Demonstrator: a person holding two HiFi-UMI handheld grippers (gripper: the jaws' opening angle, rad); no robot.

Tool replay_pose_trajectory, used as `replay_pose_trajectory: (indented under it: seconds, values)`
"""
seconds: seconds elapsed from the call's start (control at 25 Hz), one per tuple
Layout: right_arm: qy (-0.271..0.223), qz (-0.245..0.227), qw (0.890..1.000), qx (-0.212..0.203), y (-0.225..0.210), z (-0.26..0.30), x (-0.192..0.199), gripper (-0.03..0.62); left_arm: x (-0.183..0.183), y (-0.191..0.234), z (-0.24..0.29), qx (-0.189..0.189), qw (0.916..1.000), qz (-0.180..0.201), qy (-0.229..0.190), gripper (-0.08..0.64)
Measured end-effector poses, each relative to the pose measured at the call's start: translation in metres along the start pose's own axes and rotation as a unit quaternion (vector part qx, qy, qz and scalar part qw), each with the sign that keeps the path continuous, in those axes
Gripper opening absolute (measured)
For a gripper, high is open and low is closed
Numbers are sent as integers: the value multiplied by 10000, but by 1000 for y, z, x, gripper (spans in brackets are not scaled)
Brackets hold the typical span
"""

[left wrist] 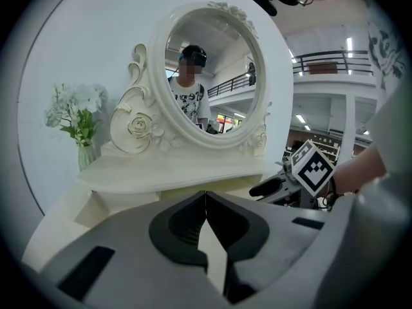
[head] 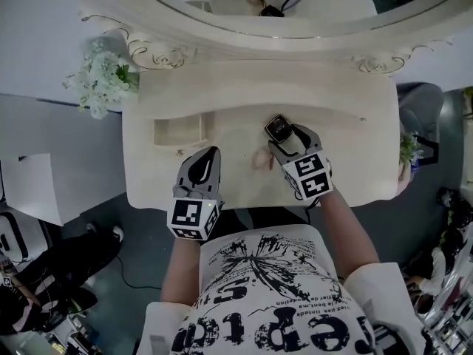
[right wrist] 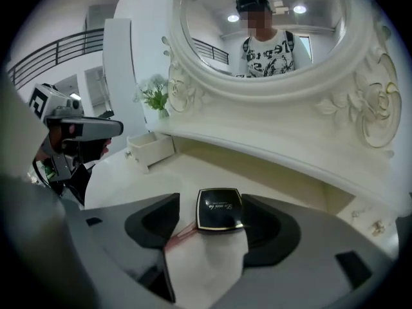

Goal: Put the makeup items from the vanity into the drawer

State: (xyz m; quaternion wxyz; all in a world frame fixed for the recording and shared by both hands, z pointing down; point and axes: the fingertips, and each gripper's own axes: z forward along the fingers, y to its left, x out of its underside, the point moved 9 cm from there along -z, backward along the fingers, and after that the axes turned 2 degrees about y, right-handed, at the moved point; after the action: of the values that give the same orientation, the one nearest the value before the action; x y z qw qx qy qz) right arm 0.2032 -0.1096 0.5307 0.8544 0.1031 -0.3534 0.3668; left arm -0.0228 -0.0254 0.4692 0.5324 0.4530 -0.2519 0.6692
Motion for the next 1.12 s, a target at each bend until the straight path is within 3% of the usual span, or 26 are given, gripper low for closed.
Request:
replay_pose_trajectory:
  seconds: [0.2, 0.52, 0.84, 1.12]
  values:
    - [693, -147, 9975, 71, -7, 23, -4, 321, 6, 6, 6, 28, 9999, -44, 125, 21]
    - [1643, -274, 9860, 60, -13, 47, -8, 324, 8, 9, 9, 138, 9996, -74, 226, 21]
    - [1958, -223, 9804, -15, -15, 52, -8, 324, 4, 17, 5, 90, 9997, -61, 211, 20]
    - [1787, -195, 9834, 241, -9, 40, -18, 328, -3, 28, -7, 38, 9999, -18, 121, 21]
